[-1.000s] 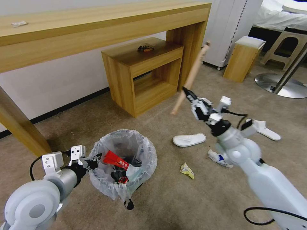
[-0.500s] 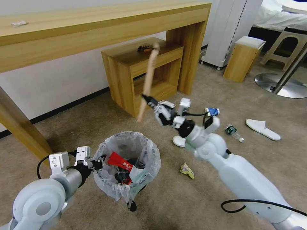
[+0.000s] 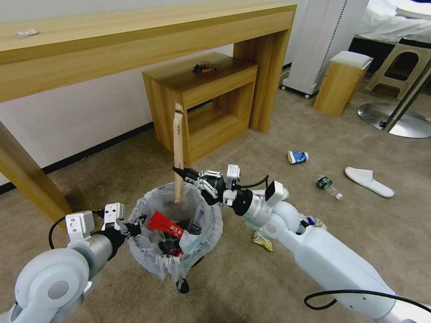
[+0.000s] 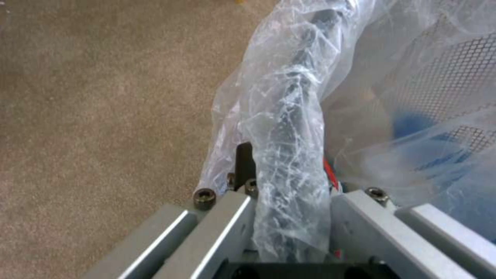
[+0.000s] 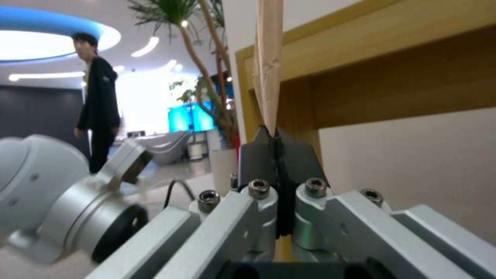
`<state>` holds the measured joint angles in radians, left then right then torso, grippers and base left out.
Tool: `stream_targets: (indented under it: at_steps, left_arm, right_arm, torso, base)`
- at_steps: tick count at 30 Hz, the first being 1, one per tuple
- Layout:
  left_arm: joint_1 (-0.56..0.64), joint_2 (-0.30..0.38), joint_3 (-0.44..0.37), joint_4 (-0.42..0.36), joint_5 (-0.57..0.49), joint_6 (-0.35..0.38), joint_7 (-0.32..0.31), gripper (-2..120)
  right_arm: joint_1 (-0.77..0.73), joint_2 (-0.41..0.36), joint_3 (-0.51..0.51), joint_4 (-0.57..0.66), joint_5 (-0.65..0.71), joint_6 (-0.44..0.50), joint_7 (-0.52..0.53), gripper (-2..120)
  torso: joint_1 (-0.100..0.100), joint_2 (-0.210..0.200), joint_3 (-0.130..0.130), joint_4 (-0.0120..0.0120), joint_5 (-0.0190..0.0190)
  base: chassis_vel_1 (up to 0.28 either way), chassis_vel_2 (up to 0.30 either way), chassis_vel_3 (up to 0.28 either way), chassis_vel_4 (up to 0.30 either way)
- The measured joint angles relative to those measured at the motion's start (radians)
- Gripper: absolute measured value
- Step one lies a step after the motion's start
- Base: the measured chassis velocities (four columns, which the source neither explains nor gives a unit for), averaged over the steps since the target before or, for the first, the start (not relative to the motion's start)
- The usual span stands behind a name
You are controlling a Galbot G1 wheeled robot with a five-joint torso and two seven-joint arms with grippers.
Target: Pick up the trash bin and place the garbage on the floor into it.
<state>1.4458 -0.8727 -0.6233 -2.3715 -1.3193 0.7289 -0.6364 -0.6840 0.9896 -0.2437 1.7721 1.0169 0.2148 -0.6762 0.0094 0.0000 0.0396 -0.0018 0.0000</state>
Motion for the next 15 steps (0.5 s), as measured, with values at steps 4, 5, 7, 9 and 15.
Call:
stream_targets:
  at_steps: [4, 5, 7, 9, 15]
  left_arm:
    - [-0.003, 0.001, -0.002, 0.000, 0.000, -0.001, 0.003, 0]
    - [-0.003, 0.001, -0.002, 0.000, 0.000, -0.001, 0.003, 0]
    - [-0.003, 0.002, -0.003, 0.000, 0.000, -0.001, 0.004, 0]
    - [-0.004, 0.002, -0.004, 0.000, 0.000, -0.002, 0.005, 0]
    - [-0.003, 0.001, -0.006, 0.000, 0.000, -0.002, 0.006, 0]
  right_arm:
    - [-0.017, -0.018, 0.015, -0.017, -0.002, 0.000, -0.065, 0]
    - [-0.017, -0.018, 0.015, -0.017, -0.002, 0.000, -0.065, 0]
    - [-0.021, -0.022, 0.021, -0.018, -0.005, 0.000, -0.079, 0]
    - [-0.022, -0.023, 0.025, -0.019, -0.009, 0.000, -0.083, 0]
    - [-0.022, -0.025, 0.027, -0.020, -0.010, -0.004, -0.076, 17]
  torso:
    - [0.000, 0.000, 0.000, -0.0001, 0.0001]
    - [0.000, 0.000, 0.000, -0.0001, 0.0001]
    - [0.000, 0.000, 0.000, 0.0000, 0.0000]
    - [0.000, 0.000, 0.000, 0.0000, 0.0000]
    - [0.000, 0.000, 0.000, 0.0000, 0.0000]
  base:
    - [0.000, 0.000, 0.000, 0.000]
    - [0.000, 0.000, 0.000, 0.000]
    - [0.000, 0.000, 0.000, 0.000]
    - [0.000, 0.000, 0.000, 0.000]
    - [0.000, 0.000, 0.000, 0.000]
